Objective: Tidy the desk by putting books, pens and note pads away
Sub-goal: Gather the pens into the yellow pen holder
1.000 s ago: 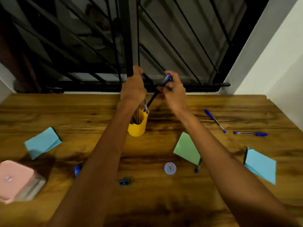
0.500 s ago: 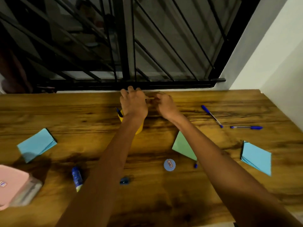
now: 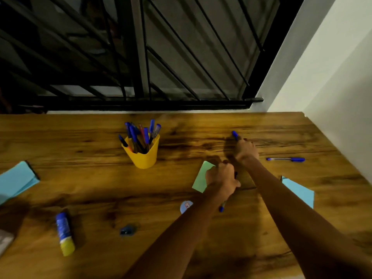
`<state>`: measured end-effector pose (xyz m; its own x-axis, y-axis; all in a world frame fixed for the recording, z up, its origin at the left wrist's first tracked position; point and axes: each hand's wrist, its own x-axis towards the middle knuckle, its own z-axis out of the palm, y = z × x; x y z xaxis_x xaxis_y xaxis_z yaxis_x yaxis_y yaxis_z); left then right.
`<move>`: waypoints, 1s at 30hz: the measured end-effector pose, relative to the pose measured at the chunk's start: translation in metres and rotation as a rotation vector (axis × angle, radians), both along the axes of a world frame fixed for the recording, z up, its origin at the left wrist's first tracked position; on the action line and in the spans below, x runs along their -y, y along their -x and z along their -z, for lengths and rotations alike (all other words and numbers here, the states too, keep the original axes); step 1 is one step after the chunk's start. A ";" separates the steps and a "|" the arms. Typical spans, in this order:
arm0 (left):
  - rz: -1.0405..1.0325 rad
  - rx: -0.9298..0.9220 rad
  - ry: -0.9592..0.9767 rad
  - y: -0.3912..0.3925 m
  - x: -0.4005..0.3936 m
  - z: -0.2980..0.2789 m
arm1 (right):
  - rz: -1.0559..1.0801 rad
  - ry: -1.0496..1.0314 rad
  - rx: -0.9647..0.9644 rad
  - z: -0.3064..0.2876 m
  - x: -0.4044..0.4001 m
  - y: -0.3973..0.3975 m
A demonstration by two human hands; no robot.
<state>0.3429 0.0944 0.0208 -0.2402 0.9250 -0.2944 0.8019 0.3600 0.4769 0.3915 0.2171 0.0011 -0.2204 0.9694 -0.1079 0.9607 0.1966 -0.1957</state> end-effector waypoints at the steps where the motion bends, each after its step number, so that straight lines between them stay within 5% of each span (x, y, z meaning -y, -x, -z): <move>1: 0.005 -0.034 -0.001 -0.004 -0.001 0.004 | -0.008 -0.045 0.001 0.001 0.001 -0.001; 15: 0.114 -0.095 -0.033 -0.019 -0.012 0.011 | 0.161 0.092 -0.236 -0.005 0.001 -0.010; 26: -0.121 0.346 -0.281 0.020 -0.009 -0.038 | 0.278 0.291 -0.934 -0.062 -0.002 0.015; 30: -0.202 0.309 -0.397 0.071 0.008 -0.077 | 0.220 0.297 -1.062 -0.089 0.012 0.041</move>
